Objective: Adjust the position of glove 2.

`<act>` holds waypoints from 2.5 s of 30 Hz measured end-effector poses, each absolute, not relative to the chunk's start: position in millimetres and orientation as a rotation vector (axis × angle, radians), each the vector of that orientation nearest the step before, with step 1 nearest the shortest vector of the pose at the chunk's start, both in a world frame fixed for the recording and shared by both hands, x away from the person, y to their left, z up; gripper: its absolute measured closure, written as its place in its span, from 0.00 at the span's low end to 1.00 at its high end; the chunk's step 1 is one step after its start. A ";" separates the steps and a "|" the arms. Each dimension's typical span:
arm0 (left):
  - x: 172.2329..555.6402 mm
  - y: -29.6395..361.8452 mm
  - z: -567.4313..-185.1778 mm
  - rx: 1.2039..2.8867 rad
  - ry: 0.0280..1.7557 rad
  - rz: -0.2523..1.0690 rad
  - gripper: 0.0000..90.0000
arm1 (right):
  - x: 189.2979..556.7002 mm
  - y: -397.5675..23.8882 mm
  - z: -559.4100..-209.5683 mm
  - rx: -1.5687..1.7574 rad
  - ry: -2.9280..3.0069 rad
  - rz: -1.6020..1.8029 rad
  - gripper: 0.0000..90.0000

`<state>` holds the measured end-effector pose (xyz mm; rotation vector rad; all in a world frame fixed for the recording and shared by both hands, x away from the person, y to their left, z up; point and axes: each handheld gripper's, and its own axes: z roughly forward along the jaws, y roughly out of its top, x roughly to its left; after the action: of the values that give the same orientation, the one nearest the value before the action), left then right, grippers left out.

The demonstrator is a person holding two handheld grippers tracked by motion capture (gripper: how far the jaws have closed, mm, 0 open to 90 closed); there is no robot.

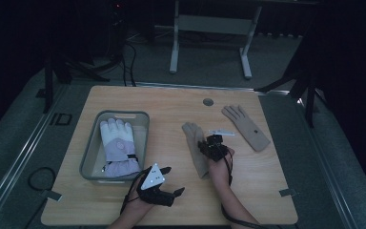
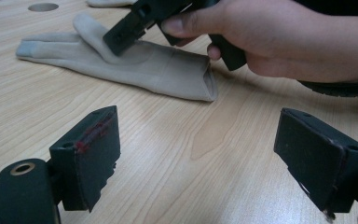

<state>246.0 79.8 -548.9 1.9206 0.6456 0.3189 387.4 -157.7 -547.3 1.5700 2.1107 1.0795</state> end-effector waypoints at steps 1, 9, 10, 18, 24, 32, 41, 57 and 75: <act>246.0 79.4 -549.2 1.924 0.644 0.318 0.16 | 387.5 -157.9 -549.0 1.571 2.116 1.077 0.85; 245.8 77.9 -550.5 1.936 0.638 0.307 0.16 | 387.6 -170.0 -539.7 1.474 2.172 1.136 0.67; 245.9 77.8 -550.7 1.937 0.638 0.304 0.16 | 387.8 -172.7 -536.2 1.442 2.187 1.136 0.67; 245.2 76.8 -550.7 1.933 0.625 0.303 0.16 | 391.9 -181.8 -527.7 1.144 2.359 1.150 0.64; 245.5 78.0 -550.2 1.929 0.627 0.307 0.16 | 391.7 -180.3 -545.4 1.051 2.471 1.082 0.66; 245.0 77.2 -550.2 1.932 0.621 0.307 0.16 | 379.8 -172.0 -554.9 1.105 2.347 1.064 0.93; 245.5 78.1 -549.5 1.929 0.625 0.310 0.16 | 366.3 -163.1 -530.8 1.391 2.162 1.141 0.94; 246.7 78.1 -552.4 1.933 0.621 0.312 0.16 | 352.2 -137.0 -556.6 1.422 2.210 1.079 0.72; 246.7 78.3 -554.6 1.931 0.615 0.309 0.16 | 357.3 -195.2 -513.4 1.221 2.201 1.127 0.68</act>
<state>246.7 78.3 -554.6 1.9312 0.6147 0.3087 357.3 -195.2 -513.4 1.2214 2.2013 1.1268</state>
